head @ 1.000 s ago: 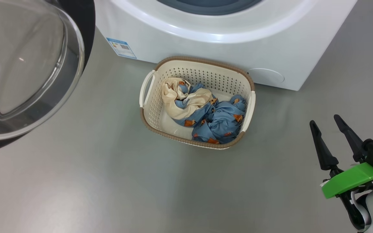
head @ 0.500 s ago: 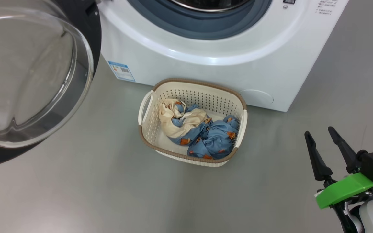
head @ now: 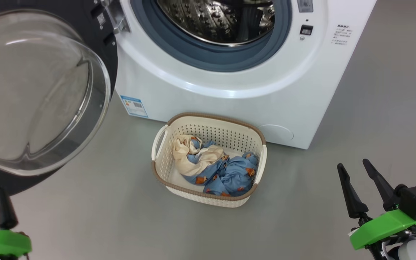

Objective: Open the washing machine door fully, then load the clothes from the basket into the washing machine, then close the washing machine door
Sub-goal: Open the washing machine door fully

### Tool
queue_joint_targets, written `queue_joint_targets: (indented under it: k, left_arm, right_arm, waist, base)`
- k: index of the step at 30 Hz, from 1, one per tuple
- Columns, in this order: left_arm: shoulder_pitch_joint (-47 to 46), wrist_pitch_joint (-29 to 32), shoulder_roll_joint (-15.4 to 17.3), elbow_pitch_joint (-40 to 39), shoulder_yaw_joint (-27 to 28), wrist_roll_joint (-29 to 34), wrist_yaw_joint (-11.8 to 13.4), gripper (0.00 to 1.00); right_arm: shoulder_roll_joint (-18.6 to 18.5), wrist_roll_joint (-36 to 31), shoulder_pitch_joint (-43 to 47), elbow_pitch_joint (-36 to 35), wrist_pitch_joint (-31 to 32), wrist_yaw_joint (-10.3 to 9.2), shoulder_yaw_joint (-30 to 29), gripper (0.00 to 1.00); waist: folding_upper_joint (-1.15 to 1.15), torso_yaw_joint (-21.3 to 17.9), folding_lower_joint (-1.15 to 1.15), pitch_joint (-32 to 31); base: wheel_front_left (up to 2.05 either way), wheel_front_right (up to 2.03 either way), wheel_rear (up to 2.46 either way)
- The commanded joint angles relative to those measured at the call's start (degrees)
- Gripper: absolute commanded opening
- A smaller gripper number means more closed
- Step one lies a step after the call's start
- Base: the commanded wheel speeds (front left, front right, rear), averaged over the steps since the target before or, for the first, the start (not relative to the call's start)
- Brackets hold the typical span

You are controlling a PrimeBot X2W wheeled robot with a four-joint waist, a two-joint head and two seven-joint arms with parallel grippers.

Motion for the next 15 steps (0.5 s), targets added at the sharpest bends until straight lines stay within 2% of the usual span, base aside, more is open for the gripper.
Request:
queue_joint_targets:
  k: [1, 8, 15]
  left_arm:
    - [0.17, -0.36, 1.74, -2.07, 1.45, -0.06, -0.14, 1.0]
    - [3.63, -0.36, -0.28, -6.97, -4.13, -0.42, -0.14, 1.0]
    - [4.53, -0.36, 0.74, -7.73, -9.86, -1.12, -0.14, 1.0]
  right_arm:
    - [-0.28, 0.21, 0.74, -1.56, -0.69, 0.09, 0.82, 1.0]
    - [0.18, -0.08, 1.79, -2.36, -0.69, 0.09, -0.01, 1.0]
    - [0.52, -0.42, 1.89, -2.73, -0.69, 0.09, -1.05, 1.0]
  waist:
    - [0.0, -0.65, 0.0, -1.15]
    - [0.0, -2.37, 0.0, -2.13]
    - [0.0, -5.26, 0.0, -2.05]
  base:
    - [0.0, 0.0, 0.0]
    - [0.0, 0.0, 0.0]
    - [0.0, 0.0, 0.0]
